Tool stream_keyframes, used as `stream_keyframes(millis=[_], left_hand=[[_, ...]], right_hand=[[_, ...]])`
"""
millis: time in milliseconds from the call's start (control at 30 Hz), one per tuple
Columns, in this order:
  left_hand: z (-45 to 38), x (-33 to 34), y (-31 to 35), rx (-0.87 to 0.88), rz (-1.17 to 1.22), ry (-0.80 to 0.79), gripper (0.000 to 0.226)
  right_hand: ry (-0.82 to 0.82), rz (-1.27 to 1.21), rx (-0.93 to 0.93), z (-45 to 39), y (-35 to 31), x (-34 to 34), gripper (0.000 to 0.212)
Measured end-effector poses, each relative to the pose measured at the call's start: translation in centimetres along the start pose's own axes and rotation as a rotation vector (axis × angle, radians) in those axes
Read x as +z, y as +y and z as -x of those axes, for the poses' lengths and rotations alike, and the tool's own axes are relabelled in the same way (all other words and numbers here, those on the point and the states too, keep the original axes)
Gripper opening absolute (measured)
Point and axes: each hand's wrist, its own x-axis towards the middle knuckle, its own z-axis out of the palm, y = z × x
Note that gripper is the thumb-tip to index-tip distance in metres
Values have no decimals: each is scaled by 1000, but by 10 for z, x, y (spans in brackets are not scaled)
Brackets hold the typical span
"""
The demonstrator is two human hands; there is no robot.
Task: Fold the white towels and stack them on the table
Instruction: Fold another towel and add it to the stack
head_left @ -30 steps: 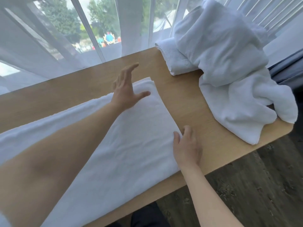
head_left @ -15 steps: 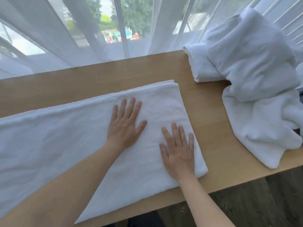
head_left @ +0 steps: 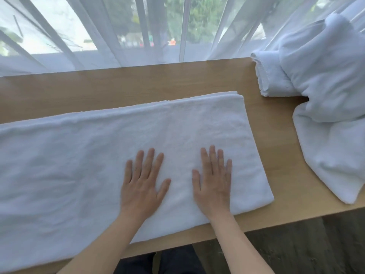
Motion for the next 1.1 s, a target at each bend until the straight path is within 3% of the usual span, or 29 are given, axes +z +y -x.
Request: stream_keyframes(millis=[100,233,400,567,633,733,833,1000,1100], left_hand=[[-15,-6,-15,-156,24,-6,71],[-67,-18,-10,-205,80,17,68],[-84,-16,-15,-127,68,83,71],[-87,-12,-13,-119,43,126,73],[-87,-15,-13,-106,38,101,74],[-90,-17,-14,-97,27,94,75],[-100,-18,-14,-75,17,105,74],[-113,-20,-17,-37,1,113,74],[-116,-22,-17,-35,5,107,75]], right_hand=[[-39,-4,-220,-1,-40,21,56],[-75,59,-294,-56,-52,27,52],[-98,212,8,-156,18,-8,60],[-2,127,349,-184,45,-32,61],[70,117,226,-162,12,-20,61],[-32,140,-84,-120,-29,7,60],[-64,161,-33,-144,-9,-1,61],[-63,193,240,-191,30,-31,60],[61,101,176,-143,-11,-13,60]])
